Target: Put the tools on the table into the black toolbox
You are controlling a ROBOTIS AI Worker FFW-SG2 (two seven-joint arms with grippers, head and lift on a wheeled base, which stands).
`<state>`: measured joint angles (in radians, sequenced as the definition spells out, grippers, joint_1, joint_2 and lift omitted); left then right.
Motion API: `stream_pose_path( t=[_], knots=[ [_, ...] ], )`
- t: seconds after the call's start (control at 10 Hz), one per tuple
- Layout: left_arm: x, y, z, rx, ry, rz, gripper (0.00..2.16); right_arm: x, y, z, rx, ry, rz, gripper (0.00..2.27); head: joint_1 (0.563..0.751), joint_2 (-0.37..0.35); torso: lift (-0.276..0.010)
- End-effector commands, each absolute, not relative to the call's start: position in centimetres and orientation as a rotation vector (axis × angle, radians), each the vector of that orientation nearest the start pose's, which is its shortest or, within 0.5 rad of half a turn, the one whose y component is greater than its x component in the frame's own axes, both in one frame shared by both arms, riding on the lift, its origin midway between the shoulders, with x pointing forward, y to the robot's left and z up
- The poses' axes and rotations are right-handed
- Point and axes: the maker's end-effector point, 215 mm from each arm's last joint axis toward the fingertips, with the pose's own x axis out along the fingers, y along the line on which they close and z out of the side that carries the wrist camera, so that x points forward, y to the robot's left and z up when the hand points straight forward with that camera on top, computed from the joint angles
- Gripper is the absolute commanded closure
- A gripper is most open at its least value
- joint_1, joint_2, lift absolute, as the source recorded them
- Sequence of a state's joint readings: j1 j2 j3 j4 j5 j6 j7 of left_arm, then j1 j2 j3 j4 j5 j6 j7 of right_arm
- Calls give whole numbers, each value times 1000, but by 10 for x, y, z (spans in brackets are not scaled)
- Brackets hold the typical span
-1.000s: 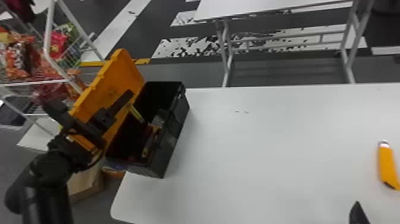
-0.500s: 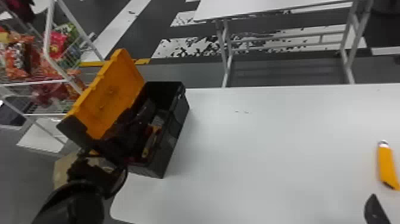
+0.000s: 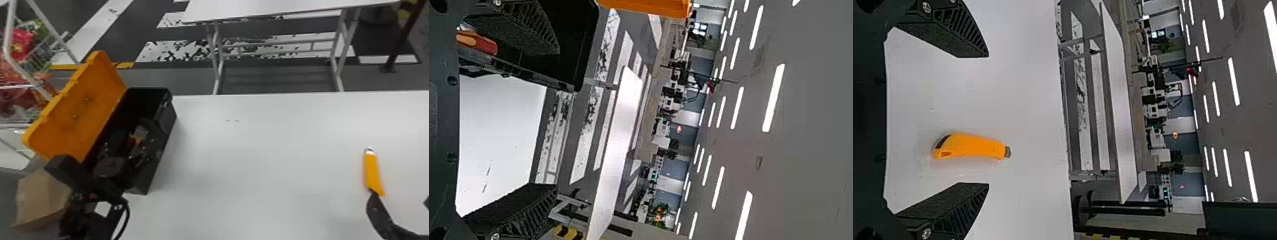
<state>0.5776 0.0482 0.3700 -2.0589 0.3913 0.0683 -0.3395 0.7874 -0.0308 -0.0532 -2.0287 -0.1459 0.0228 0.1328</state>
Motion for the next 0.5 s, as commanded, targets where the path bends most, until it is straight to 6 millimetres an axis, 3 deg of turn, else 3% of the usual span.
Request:
stream_pose_path(
  t=[0.0, 0.2, 0.4],
  knots=[
    [396, 341, -338, -127, 20, -61, 39, 335, -240, -471, 113, 380, 66, 87, 695, 204, -75],
    [386, 321, -339, -59, -5, -81, 39, 346, -252, -475, 138, 406, 39, 87, 695, 152, -75],
    [377, 305, -348, -64, -4, -108, 39, 356, -252, -482, 148, 450, 32, 87, 695, 112, -75]
  ],
)
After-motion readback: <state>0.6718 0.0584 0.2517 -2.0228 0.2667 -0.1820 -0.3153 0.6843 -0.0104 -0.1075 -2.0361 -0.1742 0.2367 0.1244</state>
